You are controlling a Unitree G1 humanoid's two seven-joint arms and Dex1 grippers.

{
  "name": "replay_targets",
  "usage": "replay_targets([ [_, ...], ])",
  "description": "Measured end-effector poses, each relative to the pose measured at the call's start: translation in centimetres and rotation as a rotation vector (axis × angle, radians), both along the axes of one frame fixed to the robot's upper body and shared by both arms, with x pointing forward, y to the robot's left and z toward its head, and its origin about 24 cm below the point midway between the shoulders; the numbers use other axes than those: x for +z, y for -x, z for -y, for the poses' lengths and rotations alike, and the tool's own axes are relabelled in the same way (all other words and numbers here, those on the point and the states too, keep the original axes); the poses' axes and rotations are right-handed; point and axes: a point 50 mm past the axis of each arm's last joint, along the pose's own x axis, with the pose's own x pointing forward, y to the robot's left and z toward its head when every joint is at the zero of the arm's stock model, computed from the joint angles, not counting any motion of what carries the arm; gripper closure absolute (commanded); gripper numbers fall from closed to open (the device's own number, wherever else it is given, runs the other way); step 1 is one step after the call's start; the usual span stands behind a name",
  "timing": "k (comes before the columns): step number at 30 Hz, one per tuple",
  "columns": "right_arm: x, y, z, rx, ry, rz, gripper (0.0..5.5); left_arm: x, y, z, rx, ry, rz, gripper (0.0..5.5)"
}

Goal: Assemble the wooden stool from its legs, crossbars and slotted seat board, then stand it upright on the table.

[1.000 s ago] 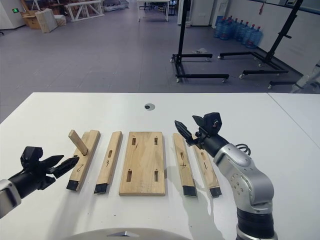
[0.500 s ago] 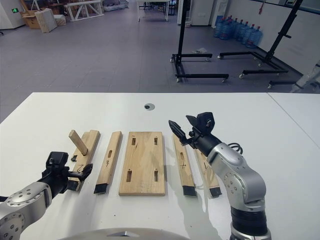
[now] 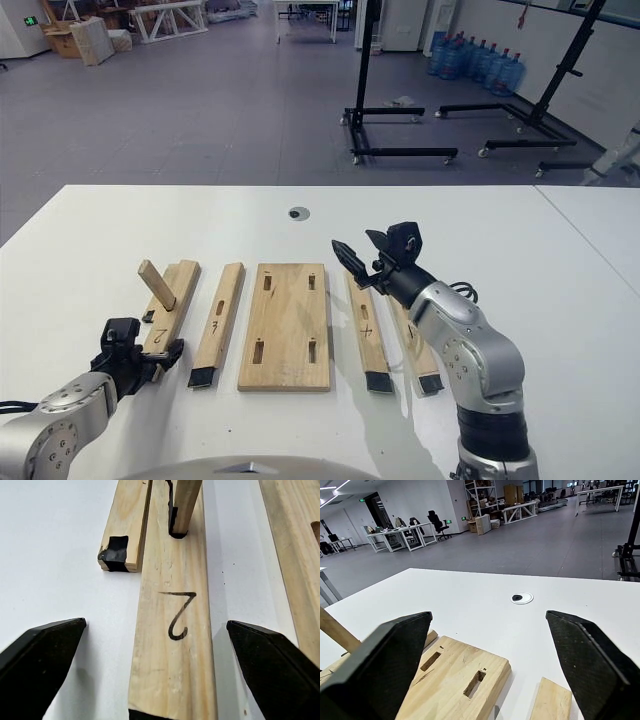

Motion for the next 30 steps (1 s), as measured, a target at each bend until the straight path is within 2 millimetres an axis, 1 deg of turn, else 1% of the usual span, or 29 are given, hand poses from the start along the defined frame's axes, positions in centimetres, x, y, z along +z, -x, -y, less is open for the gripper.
replay_targets([
  [1, 0.1, -0.1, 0.0, 0.001, 0.000, 0.003, 1.30, -0.1, 0.0, 0.1, -0.004, 0.001, 0.006, 1.05],
  [4, 0.2, -0.1, -0.1, 0.003, 0.000, 0.008, 1.30, -0.1, 0.0, 0.2, -0.019, 0.001, 0.015, 1.45],
  [9, 0.2, -0.1, -0.1, 0.002, 0.000, 0.008, 1.30, -0.2, 0.1, 0.3, -0.034, 0.000, 0.019, 2.30],
  [12, 0.3, -0.2, -0.1, 0.003, 0.000, 0.010, 1.30, -0.3, 0.1, 0.2, -0.022, 0.002, 0.025, 2.62],
  [13, 0.4, -0.2, -0.1, 0.004, 0.000, 0.013, 1.30, -0.3, 0.1, 0.2, -0.018, 0.003, 0.026, 2.83],
  [16, 0.5, -0.3, -0.2, 0.006, 0.000, 0.019, 1.30, -0.4, 0.0, 0.1, -0.011, 0.000, 0.031, 3.11],
  [18, 0.4, -0.4, -0.1, 0.005, -0.001, 0.014, 1.30, -0.3, -0.2, 0.1, -0.014, -0.002, 0.034, 3.45],
  [22, 0.3, -0.5, -0.1, 0.002, -0.003, 0.007, 1.30, -0.2, -1.1, 0.4, -0.031, 0.014, 0.043, 3.49],
  [24, 0.2, -0.5, 0.0, 0.001, -0.003, 0.005, 1.30, 0.3, -1.9, 0.6, -0.046, 0.036, 0.072, 3.49],
  [27, 0.3, -0.7, 0.2, -0.002, -0.005, 0.007, 1.30, 2.8, -4.7, 0.6, -0.082, 0.089, 0.201, 3.49],
  [29, 0.4, -1.1, 0.7, -0.008, 0.003, 0.002, 1.30, 4.2, -6.1, 0.6, -0.118, 0.156, 0.267, 3.49],
  [30, 0.7, -1.4, 1.1, -0.011, 0.008, 0.012, 1.30, 5.5, -7.0, 0.4, -0.134, 0.193, 0.326, 3.49],
])
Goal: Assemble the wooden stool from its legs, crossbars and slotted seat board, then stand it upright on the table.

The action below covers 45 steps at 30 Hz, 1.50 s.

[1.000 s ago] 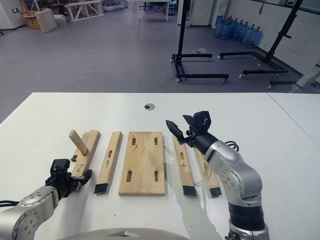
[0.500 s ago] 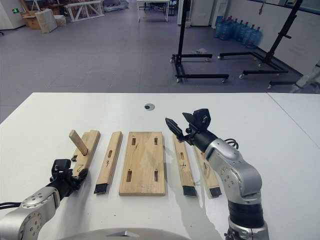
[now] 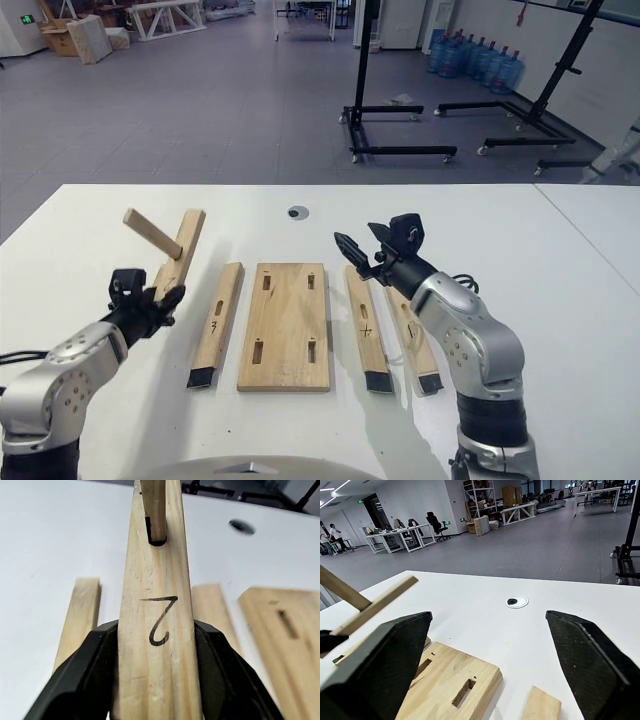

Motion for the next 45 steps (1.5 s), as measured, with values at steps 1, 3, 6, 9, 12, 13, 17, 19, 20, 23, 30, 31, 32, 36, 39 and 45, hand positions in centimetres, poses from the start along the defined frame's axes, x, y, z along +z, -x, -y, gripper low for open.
replay_targets([
  [1, 0.2, -0.5, 0.5, -0.012, 0.004, 0.000, 1.30, 1.5, -0.9, -0.1, -0.032, 0.077, 0.061, 3.49],
  [3, 1.1, -1.5, 1.5, -0.031, -0.036, 0.006, 1.30, 5.2, -2.4, 0.1, -0.140, 0.238, 0.194, 3.49],
  [6, 4.1, -2.7, 2.5, 0.037, -0.274, -0.007, 1.30, 8.9, -2.7, 1.9, -0.430, 0.469, 0.307, 3.49],
  [9, 8.9, -3.8, 2.2, 0.263, -0.572, 0.002, 1.30, 9.6, -1.8, 4.0, -0.670, 0.640, 0.293, 3.49],
  [12, 12.5, -3.8, 0.5, 0.492, -0.679, -0.026, 1.30, 8.8, -0.6, 6.7, -0.846, 0.783, 0.212, 3.49],
  [13, 12.8, -3.6, 0.1, 0.531, -0.689, -0.042, 1.30, 8.7, -0.4, 7.1, -0.870, 0.806, 0.198, 3.49],
  [17, 12.9, -2.9, -1.0, 0.638, -0.721, -0.121, 1.30, 8.3, 0.0, 7.7, -0.911, 0.874, 0.146, 3.49],
  [19, 12.1, -2.5, -1.1, 0.644, -0.737, -0.161, 1.30, 8.5, 0.0, 7.3, -0.901, 0.914, 0.145, 3.49],
  [20, 11.7, -2.4, -1.2, 0.636, -0.741, -0.177, 1.30, 8.6, 0.0, 7.2, -0.897, 0.922, 0.148, 3.49],
  [23, 11.4, -1.7, -1.7, 0.634, -0.744, -0.178, 1.15, 9.0, 0.3, 7.2, -0.927, 0.958, 0.140, 3.49],
  [30, 11.0, -2.1, -2.6, 0.606, -0.766, -0.203, 0.21, 9.0, 0.6, 7.8, -0.961, 0.992, 0.099, 3.49],
  [31, 11.2, -2.1, -2.9, 0.618, -0.793, -0.204, 0.21, 8.9, 0.6, 8.1, -0.965, 0.996, 0.090, 3.49],
  [32, 11.2, -2.1, -3.3, 0.635, -0.803, -0.208, 0.21, 8.8, 0.7, 8.2, -0.969, 0.998, 0.082, 3.49],
  [36, 11.9, -1.6, -4.4, 0.678, -0.833, -0.206, 0.21, 8.5, 0.7, 8.5, -0.971, 0.999, 0.065, 3.49],
  [39, 12.0, -1.6, -4.7, 0.673, -0.851, -0.207, 0.21, 8.4, 0.7, 8.5, -0.970, 1.002, 0.064, 3.49],
  [45, 12.2, -1.7, -5.3, 0.678, -0.875, -0.212, 0.21, 8.2, 0.9, 8.9, -0.987, 1.013, 0.053, 3.49],
])
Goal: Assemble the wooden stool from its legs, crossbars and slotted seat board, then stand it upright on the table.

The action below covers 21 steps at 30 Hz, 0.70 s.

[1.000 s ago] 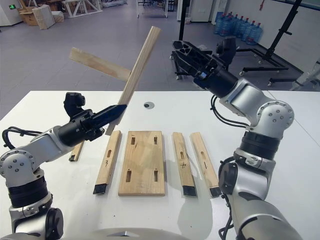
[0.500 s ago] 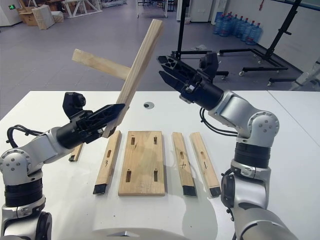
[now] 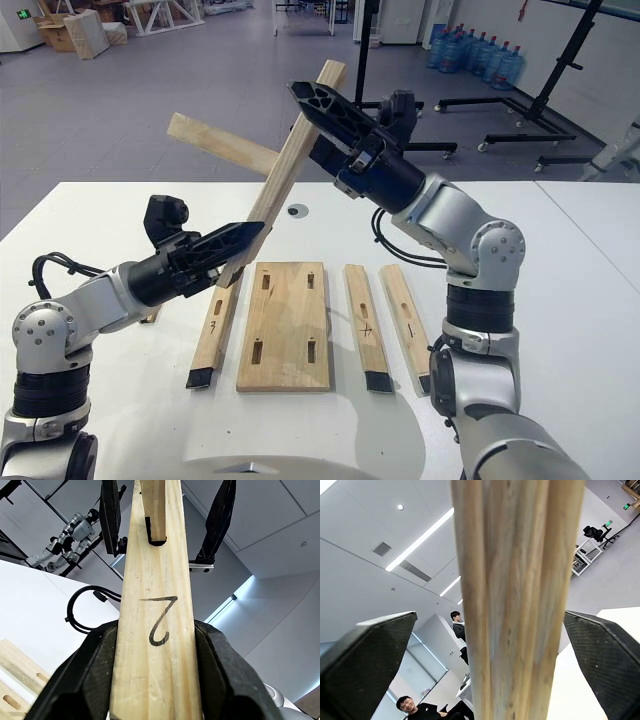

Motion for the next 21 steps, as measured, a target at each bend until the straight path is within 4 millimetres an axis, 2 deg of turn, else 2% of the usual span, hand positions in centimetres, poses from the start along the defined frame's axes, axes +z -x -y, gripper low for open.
replay_targets([
  [6, -0.31, -0.19, -0.86, 0.011, 0.006, -0.015, 0.21, -0.08, 0.18, 0.22, -0.014, -0.011, 0.002, 3.49],
  [14, -0.52, -0.17, -0.90, 0.009, 0.011, -0.020, 0.21, -0.11, 0.18, 0.40, -0.018, -0.009, 0.001, 3.49],
  [21, -0.68, -0.09, -0.71, 0.000, 0.015, -0.023, 1.57, -0.11, 0.15, 0.41, -0.015, -0.008, 0.003, 3.49],
])
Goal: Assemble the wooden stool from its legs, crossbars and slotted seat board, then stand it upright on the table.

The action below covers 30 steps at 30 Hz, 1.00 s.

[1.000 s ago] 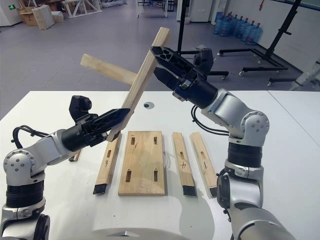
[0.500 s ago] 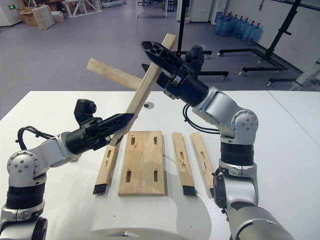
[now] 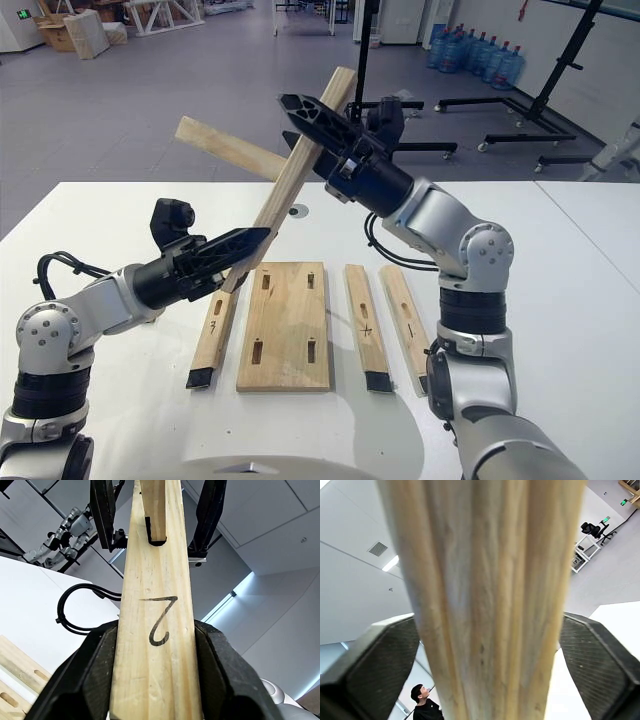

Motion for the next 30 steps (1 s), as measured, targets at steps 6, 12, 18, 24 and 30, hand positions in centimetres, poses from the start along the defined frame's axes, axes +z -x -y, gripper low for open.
replay_targets([
  [6, -0.2, 0.2, 0.0, -0.005, 0.006, -0.001, 2.58, 0.0, 0.0, 0.1, -0.002, -0.001, 0.000, 3.49],
  [12, -0.6, 0.2, 0.1, -0.016, 0.018, -0.013, 3.43, -0.2, -0.1, 0.1, 0.010, -0.017, 0.003, 3.49],
  [18, -0.7, 0.1, 0.3, -0.034, 0.037, 0.009, 3.44, -0.2, -0.1, 0.1, 0.024, -0.033, 0.029, 3.12],
  [24, -1.0, -0.1, 1.1, -0.088, 0.075, 0.048, 3.44, -0.3, -0.4, 0.2, 0.071, -0.069, 0.044, 2.48],
  [30, -2.1, 0.2, 2.4, -0.205, 0.208, 0.143, 3.45, -1.4, -3.1, -0.8, 0.332, -0.139, -0.042, 2.48],
])
